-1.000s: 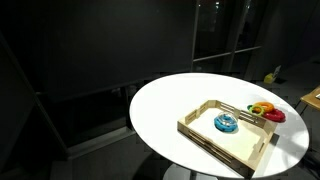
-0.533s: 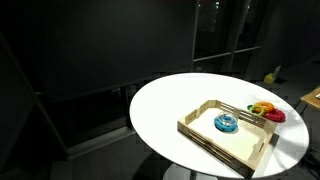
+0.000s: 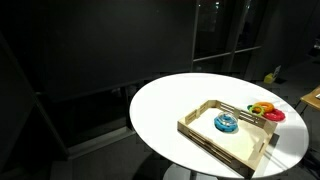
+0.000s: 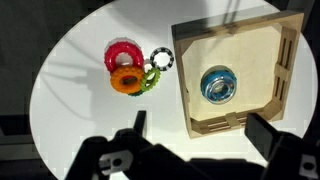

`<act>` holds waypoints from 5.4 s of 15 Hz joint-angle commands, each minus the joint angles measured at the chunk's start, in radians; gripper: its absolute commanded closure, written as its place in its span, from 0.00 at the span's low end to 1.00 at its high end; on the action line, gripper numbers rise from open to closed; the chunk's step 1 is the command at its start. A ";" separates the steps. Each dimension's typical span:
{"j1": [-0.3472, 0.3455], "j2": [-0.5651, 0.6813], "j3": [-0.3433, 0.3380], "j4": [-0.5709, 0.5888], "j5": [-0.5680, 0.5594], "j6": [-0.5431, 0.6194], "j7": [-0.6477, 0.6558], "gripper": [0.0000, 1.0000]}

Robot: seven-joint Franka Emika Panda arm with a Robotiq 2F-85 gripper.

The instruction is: Put the green object inside the box

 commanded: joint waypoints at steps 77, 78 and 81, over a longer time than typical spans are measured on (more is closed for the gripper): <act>0.045 0.993 0.022 0.425 -0.327 0.193 0.459 0.68; 0.045 0.993 0.022 0.425 -0.327 0.193 0.459 0.68; 0.044 0.994 0.022 0.427 -0.325 0.192 0.459 0.86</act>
